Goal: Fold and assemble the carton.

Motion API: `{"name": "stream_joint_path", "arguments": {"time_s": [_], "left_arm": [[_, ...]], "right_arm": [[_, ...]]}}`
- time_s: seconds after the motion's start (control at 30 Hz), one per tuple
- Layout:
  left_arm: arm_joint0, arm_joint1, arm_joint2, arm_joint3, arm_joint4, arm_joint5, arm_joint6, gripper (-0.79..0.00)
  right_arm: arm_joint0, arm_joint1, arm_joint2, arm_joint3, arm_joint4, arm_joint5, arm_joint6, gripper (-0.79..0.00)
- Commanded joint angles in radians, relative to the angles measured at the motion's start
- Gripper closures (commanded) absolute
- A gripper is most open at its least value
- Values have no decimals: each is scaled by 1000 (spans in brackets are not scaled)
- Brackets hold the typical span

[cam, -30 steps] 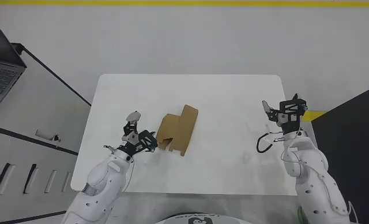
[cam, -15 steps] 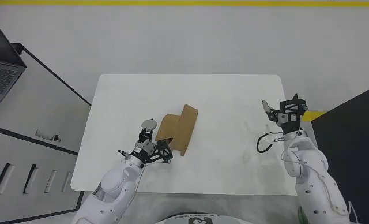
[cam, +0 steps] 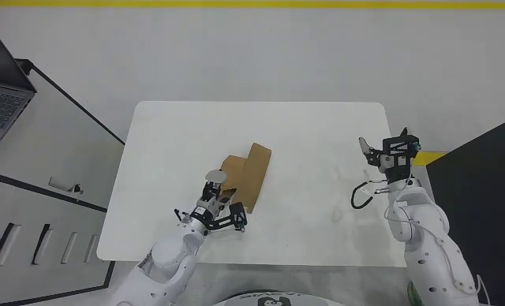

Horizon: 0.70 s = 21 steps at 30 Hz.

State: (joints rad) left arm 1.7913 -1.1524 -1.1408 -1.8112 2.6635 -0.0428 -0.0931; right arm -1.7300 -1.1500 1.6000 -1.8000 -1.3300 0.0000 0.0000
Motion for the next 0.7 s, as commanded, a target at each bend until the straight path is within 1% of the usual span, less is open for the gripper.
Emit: {"name": "stream_joint_path", "arguments": {"time_s": [0.0,0.23,0.37,0.67], "left_arm": [[-12,-5,18,9,17,-5,-48,-785],[-14,-5,21,8,22,-5,-49,-785],[-22,-9,27,37,10,-4,-65,-785],[-41,-21,38,86,-44,37,-84,-785]], "right_arm": [[0,0,0,0,0,0,0,-785],[0,0,0,0,0,0,0,-785],[0,0,0,0,0,0,0,-785],[0,0,0,0,0,0,0,-785]]}}
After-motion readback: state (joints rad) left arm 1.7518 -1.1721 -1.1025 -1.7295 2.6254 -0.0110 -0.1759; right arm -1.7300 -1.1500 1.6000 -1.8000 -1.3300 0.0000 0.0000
